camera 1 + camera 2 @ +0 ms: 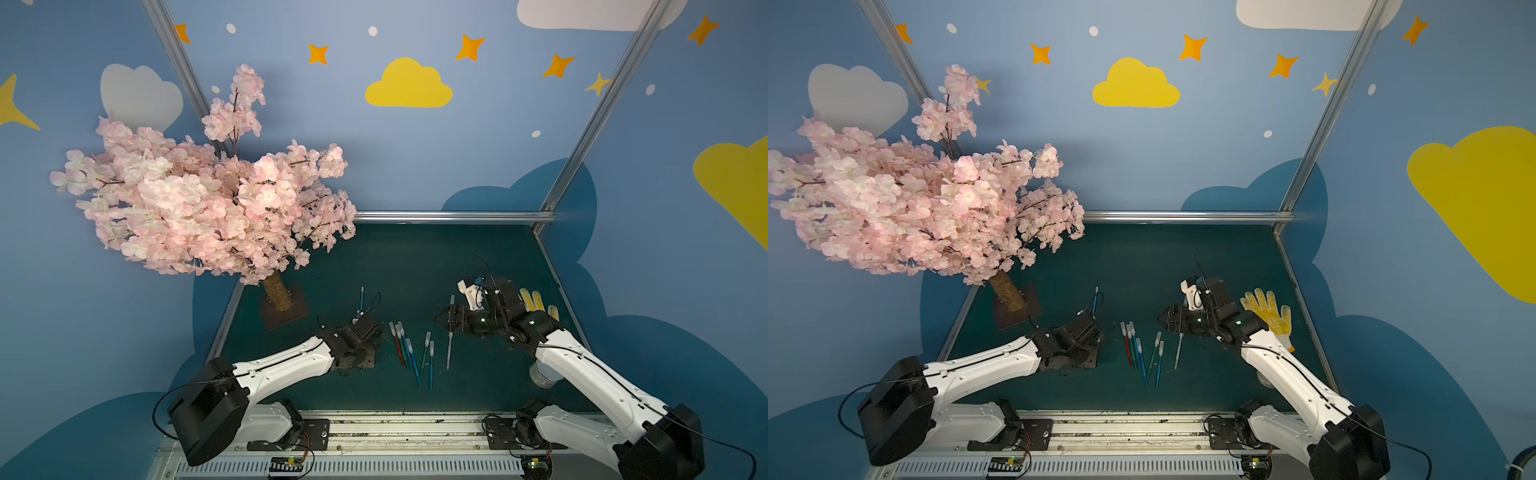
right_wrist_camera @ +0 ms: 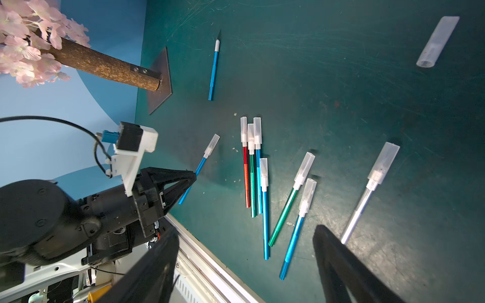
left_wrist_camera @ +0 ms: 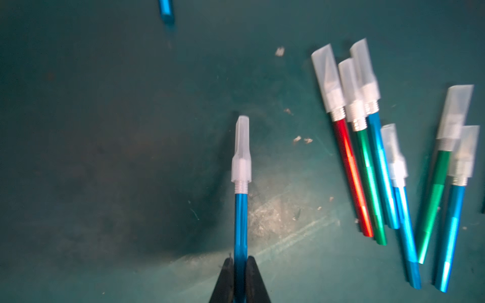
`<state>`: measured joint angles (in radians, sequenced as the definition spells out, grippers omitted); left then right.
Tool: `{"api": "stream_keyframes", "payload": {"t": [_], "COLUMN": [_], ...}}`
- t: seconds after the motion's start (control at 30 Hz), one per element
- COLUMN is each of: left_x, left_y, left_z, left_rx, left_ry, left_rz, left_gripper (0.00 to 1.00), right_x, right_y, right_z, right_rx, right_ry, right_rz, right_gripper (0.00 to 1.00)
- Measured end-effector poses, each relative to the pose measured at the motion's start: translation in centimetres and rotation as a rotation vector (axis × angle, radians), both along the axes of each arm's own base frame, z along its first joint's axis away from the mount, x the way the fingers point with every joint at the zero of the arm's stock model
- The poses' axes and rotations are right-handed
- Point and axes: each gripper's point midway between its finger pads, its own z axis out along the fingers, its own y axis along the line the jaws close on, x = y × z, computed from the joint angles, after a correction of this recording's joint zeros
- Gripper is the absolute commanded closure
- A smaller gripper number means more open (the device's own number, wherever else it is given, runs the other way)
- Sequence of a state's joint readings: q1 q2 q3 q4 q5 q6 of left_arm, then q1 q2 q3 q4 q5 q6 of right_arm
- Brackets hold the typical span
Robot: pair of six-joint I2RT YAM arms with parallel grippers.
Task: Remove protective caps from carving knives
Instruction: Place the carving knife at the center of the board.
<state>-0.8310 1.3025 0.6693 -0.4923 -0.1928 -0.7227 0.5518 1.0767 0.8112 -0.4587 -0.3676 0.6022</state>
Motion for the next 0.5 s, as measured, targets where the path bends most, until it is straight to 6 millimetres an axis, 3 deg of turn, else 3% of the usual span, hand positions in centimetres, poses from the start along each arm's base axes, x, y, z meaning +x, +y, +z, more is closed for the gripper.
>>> {"api": "stream_keyframes", "payload": {"t": [0.23, 0.5], "left_x": [-0.5, -0.7], "left_y": [0.4, -0.1], "left_z": [-2.0, -2.5], "left_rx": [0.028, 0.016], "left_ry": [0.047, 0.073], "left_rz": [0.023, 0.019], "left_gripper": [0.72, 0.75], "right_x": [-0.1, -0.2], "right_y": [0.1, -0.1], "right_z": [0.0, -0.4], "right_rx": [-0.001, -0.008], "right_ry": [0.0, 0.006], "right_rz": [0.003, 0.004], "right_gripper": [0.19, 0.19]}}
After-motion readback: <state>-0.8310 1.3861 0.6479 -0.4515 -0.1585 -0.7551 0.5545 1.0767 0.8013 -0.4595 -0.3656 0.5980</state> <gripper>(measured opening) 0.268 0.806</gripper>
